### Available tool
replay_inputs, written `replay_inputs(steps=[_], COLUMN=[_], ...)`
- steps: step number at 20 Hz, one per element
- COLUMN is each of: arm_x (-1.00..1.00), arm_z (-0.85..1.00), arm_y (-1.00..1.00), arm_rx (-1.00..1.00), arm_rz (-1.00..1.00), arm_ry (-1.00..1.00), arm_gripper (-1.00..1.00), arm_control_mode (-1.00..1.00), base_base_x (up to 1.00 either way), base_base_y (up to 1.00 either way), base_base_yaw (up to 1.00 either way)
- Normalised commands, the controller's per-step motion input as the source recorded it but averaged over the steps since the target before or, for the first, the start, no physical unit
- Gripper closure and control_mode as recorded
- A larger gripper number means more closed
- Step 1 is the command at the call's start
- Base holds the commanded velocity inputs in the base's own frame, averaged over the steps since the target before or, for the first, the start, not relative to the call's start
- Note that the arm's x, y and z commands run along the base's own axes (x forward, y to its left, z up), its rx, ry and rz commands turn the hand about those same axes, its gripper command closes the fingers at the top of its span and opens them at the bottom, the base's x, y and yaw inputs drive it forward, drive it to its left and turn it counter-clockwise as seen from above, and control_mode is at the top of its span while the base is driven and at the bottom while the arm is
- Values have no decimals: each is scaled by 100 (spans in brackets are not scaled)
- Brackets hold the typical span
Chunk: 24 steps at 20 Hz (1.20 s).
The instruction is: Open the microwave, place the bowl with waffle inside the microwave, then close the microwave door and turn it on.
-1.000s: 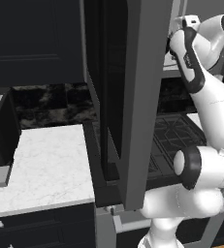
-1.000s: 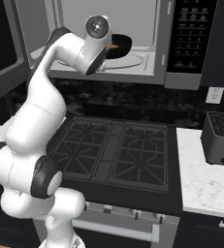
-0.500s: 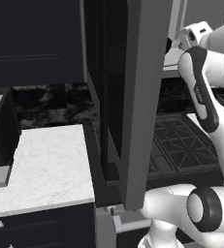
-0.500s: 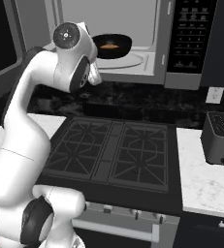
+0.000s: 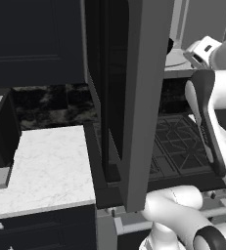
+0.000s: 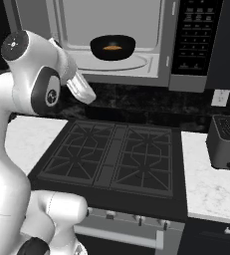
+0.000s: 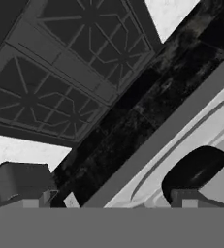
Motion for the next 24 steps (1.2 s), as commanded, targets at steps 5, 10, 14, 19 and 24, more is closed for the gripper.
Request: replay_inputs(steps=[5,10,14,19,24], arm_x=[-85,-28,10,41,22], arm_z=[-63,-56,-34,-18,-15], arm_y=[0,0,0,0,32], arm_rx=[-35,-23,-6,-2,-2], arm_rz=[-1,-6,-5,0,0], arm_ry=[24,2,-2,0,0], arm_gripper=[-100,-100,-100,-100,-100], arm_control_mode=[-100,-100,-100,-100,-100], base_base_x=[0,0,0,0,0], base_base_y=[0,0,0,0,0], base_base_yaw=[0,0,0,0,0])
